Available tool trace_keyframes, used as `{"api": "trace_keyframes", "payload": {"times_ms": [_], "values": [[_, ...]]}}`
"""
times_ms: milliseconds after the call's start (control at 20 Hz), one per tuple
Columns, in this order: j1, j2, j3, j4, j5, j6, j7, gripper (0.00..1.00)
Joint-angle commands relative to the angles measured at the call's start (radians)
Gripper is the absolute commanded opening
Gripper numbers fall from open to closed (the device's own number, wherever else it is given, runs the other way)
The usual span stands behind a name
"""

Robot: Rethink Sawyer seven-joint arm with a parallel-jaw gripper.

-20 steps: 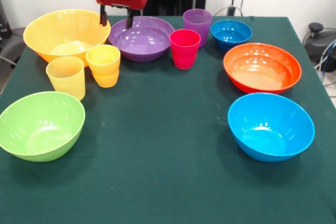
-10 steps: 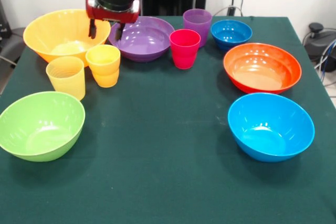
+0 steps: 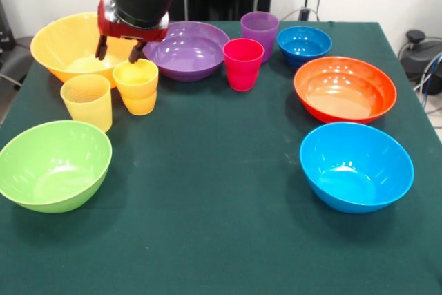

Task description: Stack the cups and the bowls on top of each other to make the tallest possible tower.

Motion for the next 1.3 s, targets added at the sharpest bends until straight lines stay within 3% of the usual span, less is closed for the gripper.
{"api": "trace_keyframes", "payload": {"times_ms": [50,550,800,1300], "values": [[0.061,0.004,0.027,-0.064,-0.129,0.055,-0.231,1.00],[0.068,-0.028,0.031,-0.037,-0.095,0.095,-0.231,1.00],[0.047,-0.091,0.030,0.025,-0.068,0.123,-0.277,1.00],[-0.023,-0.111,0.041,0.118,-0.095,0.030,-0.265,1.00]]}}
